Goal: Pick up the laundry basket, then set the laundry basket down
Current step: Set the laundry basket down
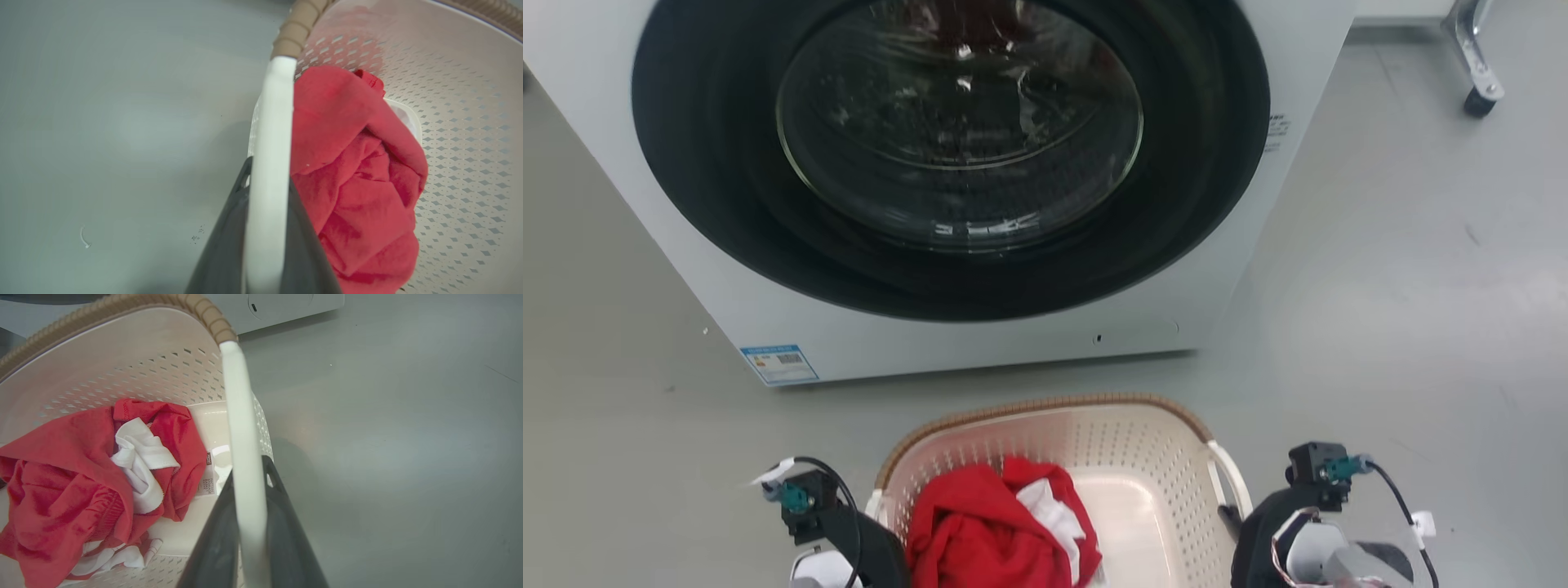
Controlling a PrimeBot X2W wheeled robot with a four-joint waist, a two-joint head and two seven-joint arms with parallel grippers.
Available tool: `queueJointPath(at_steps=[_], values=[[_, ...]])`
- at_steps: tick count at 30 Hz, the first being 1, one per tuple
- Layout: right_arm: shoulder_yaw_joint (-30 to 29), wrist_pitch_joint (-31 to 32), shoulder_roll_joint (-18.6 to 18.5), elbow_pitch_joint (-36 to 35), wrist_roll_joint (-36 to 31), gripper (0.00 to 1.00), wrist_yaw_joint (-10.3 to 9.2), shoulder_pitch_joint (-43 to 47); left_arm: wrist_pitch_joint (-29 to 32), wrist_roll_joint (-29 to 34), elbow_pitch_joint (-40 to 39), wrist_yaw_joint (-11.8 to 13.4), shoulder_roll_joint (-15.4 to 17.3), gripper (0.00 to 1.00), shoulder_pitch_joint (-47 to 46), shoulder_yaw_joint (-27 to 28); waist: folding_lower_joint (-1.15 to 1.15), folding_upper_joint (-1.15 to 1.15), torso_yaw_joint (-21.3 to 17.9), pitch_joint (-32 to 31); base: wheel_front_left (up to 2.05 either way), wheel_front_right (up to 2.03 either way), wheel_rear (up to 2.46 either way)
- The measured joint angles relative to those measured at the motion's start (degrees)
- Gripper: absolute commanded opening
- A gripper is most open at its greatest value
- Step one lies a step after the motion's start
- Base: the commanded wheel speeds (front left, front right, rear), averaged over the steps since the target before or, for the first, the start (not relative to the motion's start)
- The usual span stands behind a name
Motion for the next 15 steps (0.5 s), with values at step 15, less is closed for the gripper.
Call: queueJointPath(at_steps=[15], values=[[0.13, -6.24, -0.59, -1.93, -1.09, 0.00, -0.83, -7.49, -6.20, 1.29, -2.52, 1.00, 0.80, 0.00, -7.67, -0.35, 0.01, 0.00, -0.43, 11.92, 0.00, 0.00, 0.00]])
